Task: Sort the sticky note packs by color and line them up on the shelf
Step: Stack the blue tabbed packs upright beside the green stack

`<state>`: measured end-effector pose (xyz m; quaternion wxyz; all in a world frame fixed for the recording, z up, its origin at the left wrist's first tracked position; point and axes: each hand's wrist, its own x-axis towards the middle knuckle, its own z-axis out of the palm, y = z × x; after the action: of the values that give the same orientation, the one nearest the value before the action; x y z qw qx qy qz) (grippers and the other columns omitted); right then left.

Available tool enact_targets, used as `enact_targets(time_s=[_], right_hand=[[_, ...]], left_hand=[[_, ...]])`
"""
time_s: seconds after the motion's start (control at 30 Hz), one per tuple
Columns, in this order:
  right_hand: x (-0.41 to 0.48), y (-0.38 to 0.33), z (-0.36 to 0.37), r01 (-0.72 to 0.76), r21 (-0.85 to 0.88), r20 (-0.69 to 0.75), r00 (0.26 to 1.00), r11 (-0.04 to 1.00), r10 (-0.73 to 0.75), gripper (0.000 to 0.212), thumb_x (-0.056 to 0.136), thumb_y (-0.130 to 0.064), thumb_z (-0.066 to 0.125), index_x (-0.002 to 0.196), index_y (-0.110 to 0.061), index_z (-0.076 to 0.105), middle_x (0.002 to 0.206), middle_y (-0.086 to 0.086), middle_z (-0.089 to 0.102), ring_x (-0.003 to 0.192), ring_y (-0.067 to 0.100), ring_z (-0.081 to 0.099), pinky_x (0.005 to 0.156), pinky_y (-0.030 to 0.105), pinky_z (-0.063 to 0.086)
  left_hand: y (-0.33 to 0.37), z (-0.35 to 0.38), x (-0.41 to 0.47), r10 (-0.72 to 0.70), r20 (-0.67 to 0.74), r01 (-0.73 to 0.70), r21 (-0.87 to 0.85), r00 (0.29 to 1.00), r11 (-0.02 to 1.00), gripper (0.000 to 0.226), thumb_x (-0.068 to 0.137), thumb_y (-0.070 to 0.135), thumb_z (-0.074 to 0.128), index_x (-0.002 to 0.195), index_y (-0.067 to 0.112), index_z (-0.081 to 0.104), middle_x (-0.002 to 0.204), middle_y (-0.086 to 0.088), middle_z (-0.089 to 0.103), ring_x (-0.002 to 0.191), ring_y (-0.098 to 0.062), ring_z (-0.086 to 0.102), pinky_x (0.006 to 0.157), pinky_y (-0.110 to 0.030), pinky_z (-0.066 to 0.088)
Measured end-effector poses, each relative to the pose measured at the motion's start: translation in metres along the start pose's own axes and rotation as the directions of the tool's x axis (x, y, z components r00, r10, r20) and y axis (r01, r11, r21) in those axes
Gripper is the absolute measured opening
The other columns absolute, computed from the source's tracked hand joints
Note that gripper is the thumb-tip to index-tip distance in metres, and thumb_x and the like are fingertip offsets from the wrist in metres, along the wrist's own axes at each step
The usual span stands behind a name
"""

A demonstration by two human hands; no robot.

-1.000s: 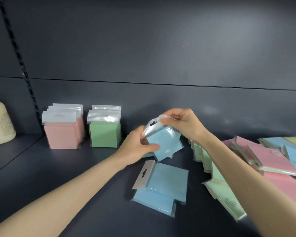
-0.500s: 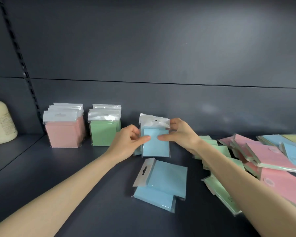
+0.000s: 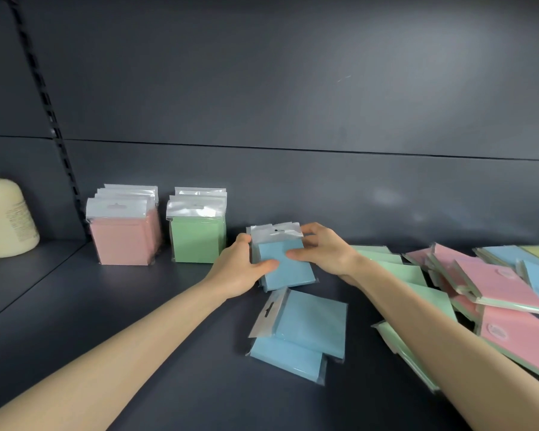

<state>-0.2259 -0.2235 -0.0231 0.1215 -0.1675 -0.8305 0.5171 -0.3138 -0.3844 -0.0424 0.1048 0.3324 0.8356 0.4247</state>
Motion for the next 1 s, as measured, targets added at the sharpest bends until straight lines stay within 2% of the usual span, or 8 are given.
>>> enact_targets(time_s=[0.2,0.33,0.43,0.53,0.63,0.77,0.9,1.0], right_hand=[[0.000,0.005,-0.005,-0.053,0.069,0.027,0.998,0.996,0.052,0.031,0.080,-0.006,0.072,0.104,-0.013,0.053,0.102,0.008,0.066,0.090,0.020,0.066,0.080,0.032,0.055],[-0.002,0.005,-0.006,-0.012,0.142,-0.020,1.000,0.990,0.015,0.056,0.073,0.004,0.076,0.119,-0.008,0.046,0.105,0.005,0.063,0.087,0.018,0.064,0.072,0.024,0.054],[-0.007,0.002,-0.010,0.070,0.101,-0.068,0.996,0.992,-0.064,0.073,0.070,0.006,0.077,0.127,-0.019,0.040,0.109,-0.007,0.055,0.082,0.010,0.061,0.071,0.016,0.052],[-0.010,-0.001,-0.011,0.186,0.072,-0.121,0.977,0.980,-0.177,0.078,0.066,0.007,0.079,0.131,-0.018,0.043,0.115,-0.001,0.060,0.087,0.014,0.063,0.075,0.020,0.055],[-0.008,0.000,-0.008,0.213,-0.007,-0.147,0.966,0.977,-0.211,0.069,0.068,-0.003,0.081,0.126,-0.021,0.049,0.113,-0.001,0.063,0.097,0.017,0.063,0.086,0.030,0.055],[-0.005,0.004,-0.005,0.149,-0.155,-0.045,0.986,0.977,-0.158,0.069,0.060,-0.038,0.079,0.122,-0.027,0.050,0.120,0.003,0.058,0.105,0.018,0.061,0.092,0.039,0.053],[-0.005,0.004,-0.006,0.103,-0.199,0.021,0.995,0.974,-0.101,0.064,0.077,-0.010,0.072,0.131,-0.020,0.039,0.120,-0.001,0.058,0.104,0.019,0.061,0.093,0.041,0.051],[-0.001,0.004,0.000,0.071,-0.268,-0.016,0.997,0.961,-0.078,0.049,0.087,-0.010,0.063,0.129,-0.013,0.038,0.124,0.001,0.058,0.097,0.020,0.062,0.089,0.034,0.050]], left_hand=[[0.000,0.003,0.003,0.045,0.040,-0.037,-0.179,0.998,0.983,0.052,0.083,0.023,0.069,0.127,0.018,0.042,0.110,0.009,0.061,0.102,-0.011,0.062,0.094,-0.036,0.049],[0.002,0.002,0.002,0.099,-0.015,-0.099,-0.241,0.995,0.965,0.061,0.080,0.014,0.072,0.132,0.022,0.040,0.115,0.010,0.057,0.100,-0.006,0.059,0.087,-0.026,0.050],[0.003,0.003,0.001,0.143,-0.144,-0.179,-0.283,0.979,0.942,0.080,0.073,0.006,0.078,0.139,0.023,0.035,0.120,0.006,0.047,0.103,-0.008,0.054,0.078,-0.016,0.048],[0.002,0.003,0.002,0.168,-0.209,-0.224,-0.282,0.963,0.933,0.093,0.070,0.006,0.081,0.145,0.022,0.028,0.122,0.003,0.047,0.107,-0.012,0.054,0.088,-0.021,0.046],[0.002,0.003,0.002,0.236,-0.237,-0.282,-0.182,0.942,0.942,0.076,0.073,0.008,0.078,0.138,0.020,0.041,0.116,0.001,0.050,0.104,-0.012,0.055,0.090,-0.017,0.044],[0.000,0.004,0.001,0.234,-0.150,-0.242,-0.037,0.961,0.970,0.048,0.085,0.019,0.067,0.129,0.018,0.048,0.114,0.001,0.050,0.104,-0.013,0.054,0.089,-0.020,0.041],[-0.005,-0.004,0.002,0.237,-0.015,-0.236,0.024,0.971,0.971,0.050,0.089,0.020,0.061,0.135,0.023,0.043,0.121,0.006,0.054,0.110,-0.012,0.054,0.091,-0.023,0.042],[-0.005,-0.003,0.005,0.223,-0.040,-0.222,0.039,0.974,0.974,0.041,0.093,0.015,0.056,0.133,0.018,0.046,0.119,0.006,0.059,0.102,-0.013,0.057,0.078,-0.015,0.041]])
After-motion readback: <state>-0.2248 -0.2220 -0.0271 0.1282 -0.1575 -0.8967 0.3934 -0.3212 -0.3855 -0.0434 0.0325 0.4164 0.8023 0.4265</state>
